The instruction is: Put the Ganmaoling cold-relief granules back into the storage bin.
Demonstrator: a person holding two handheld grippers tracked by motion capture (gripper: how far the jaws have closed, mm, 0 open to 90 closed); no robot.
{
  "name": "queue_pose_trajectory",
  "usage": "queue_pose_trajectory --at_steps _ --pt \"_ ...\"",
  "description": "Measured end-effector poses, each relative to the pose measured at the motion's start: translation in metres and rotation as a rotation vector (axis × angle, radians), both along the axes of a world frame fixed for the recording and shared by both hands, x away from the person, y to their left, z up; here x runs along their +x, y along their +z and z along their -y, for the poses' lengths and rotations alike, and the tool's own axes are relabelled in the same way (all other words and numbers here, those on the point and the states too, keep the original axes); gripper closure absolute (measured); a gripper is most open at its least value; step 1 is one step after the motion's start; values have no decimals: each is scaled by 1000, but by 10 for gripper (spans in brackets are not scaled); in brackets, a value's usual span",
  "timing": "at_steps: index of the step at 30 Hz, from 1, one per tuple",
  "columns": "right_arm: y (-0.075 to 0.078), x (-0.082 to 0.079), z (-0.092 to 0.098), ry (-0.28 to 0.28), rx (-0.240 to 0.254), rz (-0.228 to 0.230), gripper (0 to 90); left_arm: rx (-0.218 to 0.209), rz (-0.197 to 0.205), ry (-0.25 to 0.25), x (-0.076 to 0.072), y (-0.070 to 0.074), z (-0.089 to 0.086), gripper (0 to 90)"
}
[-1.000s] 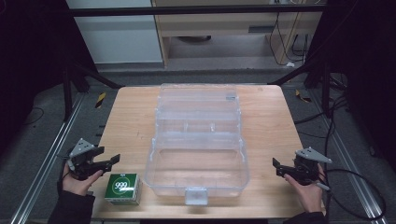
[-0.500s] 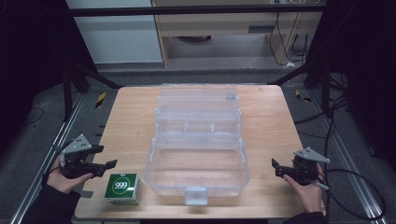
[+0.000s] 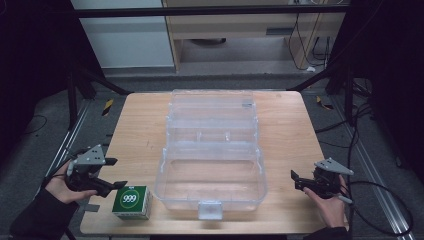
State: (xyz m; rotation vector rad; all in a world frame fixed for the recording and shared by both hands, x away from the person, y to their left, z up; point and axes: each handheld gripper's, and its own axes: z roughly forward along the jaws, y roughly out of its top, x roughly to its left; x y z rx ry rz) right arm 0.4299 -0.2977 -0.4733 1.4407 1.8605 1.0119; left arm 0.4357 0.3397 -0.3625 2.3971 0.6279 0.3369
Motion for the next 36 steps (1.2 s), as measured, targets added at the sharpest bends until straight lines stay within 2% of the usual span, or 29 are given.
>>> queue_pose_trajectory --at_steps 3,10,12,15,16,22,25,29,36 --pt "0 0 0 5 -2 -3 35 65 -19 -59 -2 3 5 159" --pt "-1 0 0 6 -10 -3 34 108 -33 -125 -4 5 10 158" --pt "-1 0 -1 6 -10 -8 33 143 -53 -165 -5 3 12 150" --pt "-1 0 -1 9 -8 -12 32 168 -75 -195 -7 0 15 148" --pt "-1 0 -1 9 -8 -12 32 168 -75 -195 -7 0 15 138" --pt "-1 0 -1 15 -13 -15 28 231 -94 -220 -9 -6 21 118" --pt "-1 0 -1 15 -14 -16 28 243 -98 -231 -9 -7 23 104" --pt "-2 1 -1 19 -21 -16 24 276 -103 -247 -9 -12 28 67" --pt "-2 1 -2 20 -21 -23 21 321 -124 -291 -10 -25 38 62"
